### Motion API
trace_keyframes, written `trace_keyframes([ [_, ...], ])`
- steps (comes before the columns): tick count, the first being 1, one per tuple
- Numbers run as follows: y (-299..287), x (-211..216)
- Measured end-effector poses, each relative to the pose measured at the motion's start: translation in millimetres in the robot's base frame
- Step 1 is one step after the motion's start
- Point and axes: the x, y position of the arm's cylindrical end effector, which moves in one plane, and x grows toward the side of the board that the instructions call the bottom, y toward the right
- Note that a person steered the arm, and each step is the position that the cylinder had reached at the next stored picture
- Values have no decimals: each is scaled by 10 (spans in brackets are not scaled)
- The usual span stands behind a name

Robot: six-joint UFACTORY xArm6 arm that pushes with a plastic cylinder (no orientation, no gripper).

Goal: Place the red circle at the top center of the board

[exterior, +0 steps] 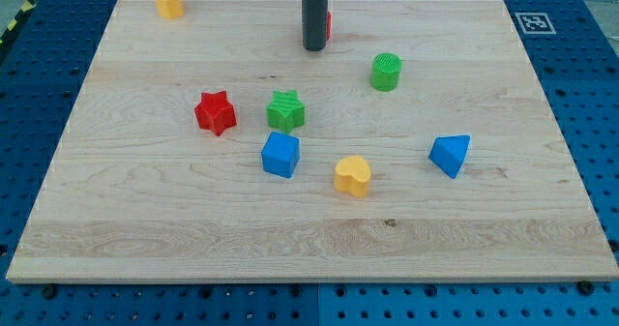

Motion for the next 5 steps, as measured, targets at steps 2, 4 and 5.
trace_keyframes([
  [2,0,-191],
  [4,0,-435],
  [5,-2,-331],
])
